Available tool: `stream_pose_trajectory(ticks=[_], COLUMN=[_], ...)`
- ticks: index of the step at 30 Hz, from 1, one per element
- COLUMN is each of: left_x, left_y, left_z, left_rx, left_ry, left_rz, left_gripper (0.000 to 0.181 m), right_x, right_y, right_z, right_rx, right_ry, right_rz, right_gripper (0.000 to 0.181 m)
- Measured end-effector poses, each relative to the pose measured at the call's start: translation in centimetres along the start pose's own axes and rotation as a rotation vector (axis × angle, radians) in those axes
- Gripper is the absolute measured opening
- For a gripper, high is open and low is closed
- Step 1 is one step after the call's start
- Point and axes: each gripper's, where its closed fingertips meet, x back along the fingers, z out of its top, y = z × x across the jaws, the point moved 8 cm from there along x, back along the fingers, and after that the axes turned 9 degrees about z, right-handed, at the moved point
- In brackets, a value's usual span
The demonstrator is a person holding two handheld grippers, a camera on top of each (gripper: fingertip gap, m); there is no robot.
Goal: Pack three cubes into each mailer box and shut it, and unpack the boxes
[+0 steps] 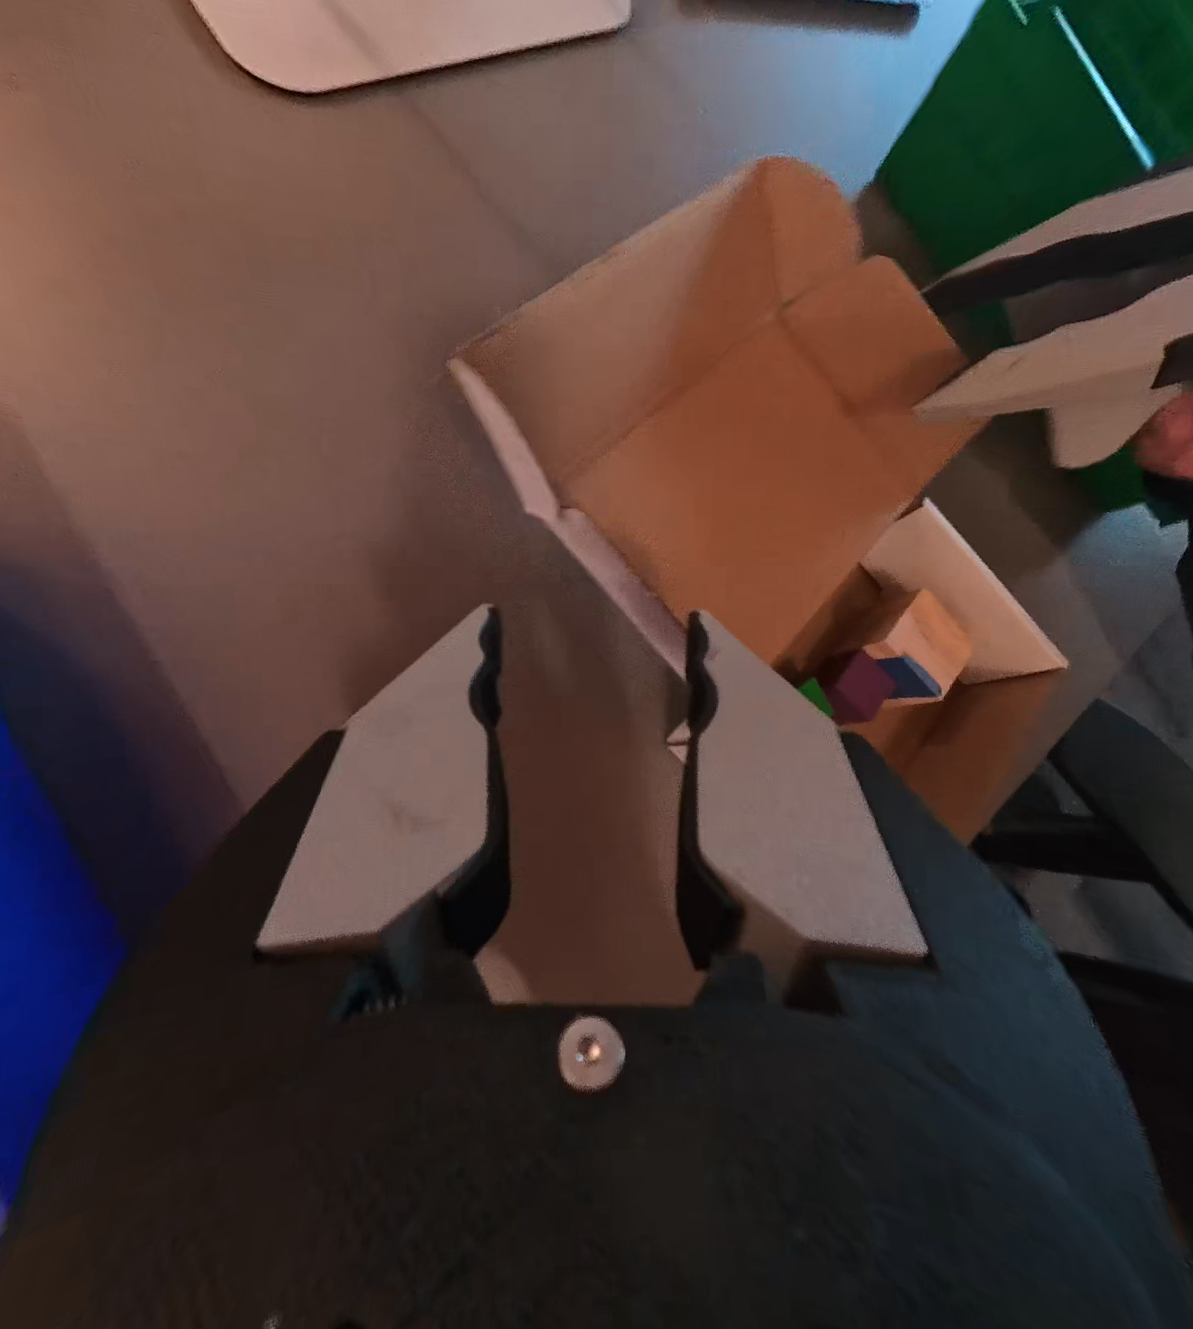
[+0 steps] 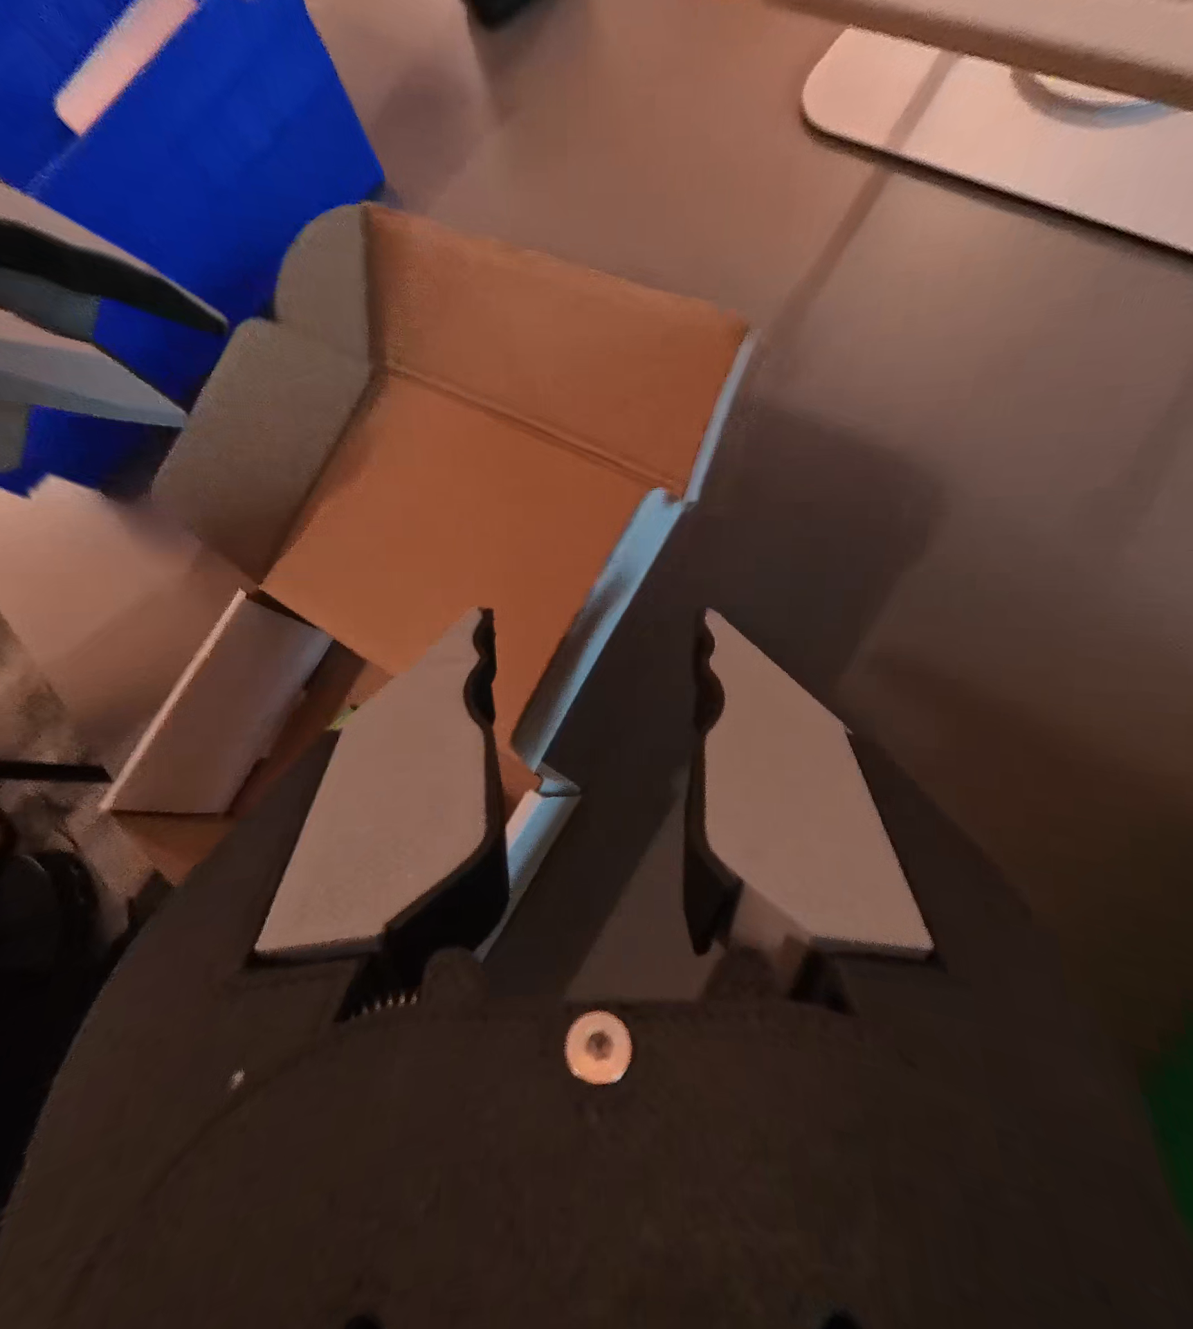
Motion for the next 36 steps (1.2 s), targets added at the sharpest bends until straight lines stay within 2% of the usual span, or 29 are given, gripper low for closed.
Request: stream_pose_trajectory(ticks=[4, 7, 8, 10, 11, 14, 19, 22, 25, 28, 30, 36], left_x=[0.4, -1.5, -2.3, -3.6, -3.8, -3.3, -1.4, -0.5, 0.3, 0.7, 1.1, 2.7], left_y=[-0.8, 0.2, 0.5, 1.0, 1.4, 1.4, 2.8, 4.9, 6.2, 7.1, 7.1, 6.9], left_z=[0.4, 0.1, -0.2, -0.8, -0.9, -0.7, -0.2, -2.7, -6.0, -8.0, -8.9, -11.6], left_rx=[0.068, 0.013, 0.001, -0.020, -0.024, -0.057, -0.249, -0.412, -0.421, -0.334, -0.303, -0.203], left_ry=[0.031, -0.063, -0.104, -0.158, -0.146, -0.060, 0.173, 0.309, 0.403, 0.424, 0.427, 0.313], left_rz=[-0.051, -0.094, -0.099, -0.132, -0.161, -0.127, 0.077, 0.200, 0.228, 0.108, 0.042, -0.307], left_gripper=[0.062, 0.055, 0.052, 0.047, 0.040, 0.019, 0.015, 0.018, 0.016, 0.026, 0.026, 0.042], right_x=[0.4, -0.4, -0.7, -1.1, -1.1, -0.6, 1.9, 2.7, 3.8, 4.5, 4.3, 4.6], right_y=[0.7, 1.3, 1.2, 1.1, 1.1, 0.7, -2.0, -4.3, -6.2, -7.5, -8.2, -9.4], right_z=[0.8, 1.3, 1.3, 1.2, 1.1, 0.9, 0.9, -1.2, -4.1, -6.7, -8.0, -10.8], right_rx=[-0.054, -0.040, -0.039, -0.046, -0.045, -0.008, 0.170, 0.327, 0.474, 0.554, 0.594, 0.669], right_ry=[0.037, -0.017, -0.027, -0.024, -0.024, -0.020, 0.131, 0.198, 0.309, 0.352, 0.348, 0.275], right_rz=[0.067, 0.043, 0.066, 0.078, 0.074, 0.042, -0.018, -0.093, -0.150, -0.162, -0.147, -0.075], right_gripper=[0.048, 0.017, 0.012, 0.012, 0.012, 0.014, 0.012, 0.013, 0.009, 0.008, 0.009, 0.009])
